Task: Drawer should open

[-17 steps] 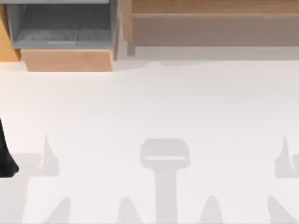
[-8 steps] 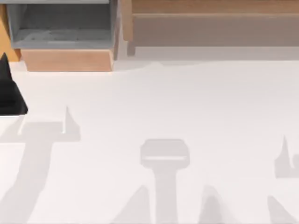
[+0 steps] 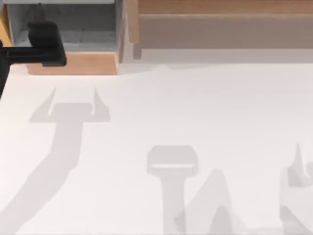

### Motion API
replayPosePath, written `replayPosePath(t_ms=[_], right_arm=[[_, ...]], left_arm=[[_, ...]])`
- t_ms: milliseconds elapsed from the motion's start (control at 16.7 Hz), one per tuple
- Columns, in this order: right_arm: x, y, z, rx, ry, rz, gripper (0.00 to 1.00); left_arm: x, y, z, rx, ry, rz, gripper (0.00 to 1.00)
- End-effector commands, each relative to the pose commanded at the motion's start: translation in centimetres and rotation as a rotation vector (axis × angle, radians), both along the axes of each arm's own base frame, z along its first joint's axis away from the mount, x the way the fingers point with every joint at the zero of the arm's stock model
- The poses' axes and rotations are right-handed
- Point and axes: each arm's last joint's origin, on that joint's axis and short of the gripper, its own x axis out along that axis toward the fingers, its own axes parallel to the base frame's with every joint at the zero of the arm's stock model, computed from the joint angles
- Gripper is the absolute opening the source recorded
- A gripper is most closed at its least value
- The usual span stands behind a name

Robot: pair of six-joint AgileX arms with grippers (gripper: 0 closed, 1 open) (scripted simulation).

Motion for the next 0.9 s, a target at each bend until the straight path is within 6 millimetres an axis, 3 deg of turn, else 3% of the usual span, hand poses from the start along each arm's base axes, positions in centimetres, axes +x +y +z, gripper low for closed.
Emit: replayPosePath(t_ms=[300, 480, 660, 900], right_arm=[[0.0, 0.0, 0.0, 0.0, 0.0, 0.0, 1.0], [0.0, 0.0, 0.0, 0.0, 0.0, 0.0, 1.0], [0.0, 0.0, 0.0, 0.0, 0.0, 0.0, 1.0], [0.0, 0.0, 0.0, 0.0, 0.0, 0.0, 1.0]], left_arm=[[0.0, 0.0, 0.0, 0.0, 0.001, 0.001, 1.0], [1.2, 0.2, -0.1, 0.058, 0.0, 0.005, 1.0], [4.0, 0.8, -0.5, 0.193, 0.007, 0.007, 1.0], [9.6, 3.1, -2.5, 0.452, 0.03, 0.002, 1.0]])
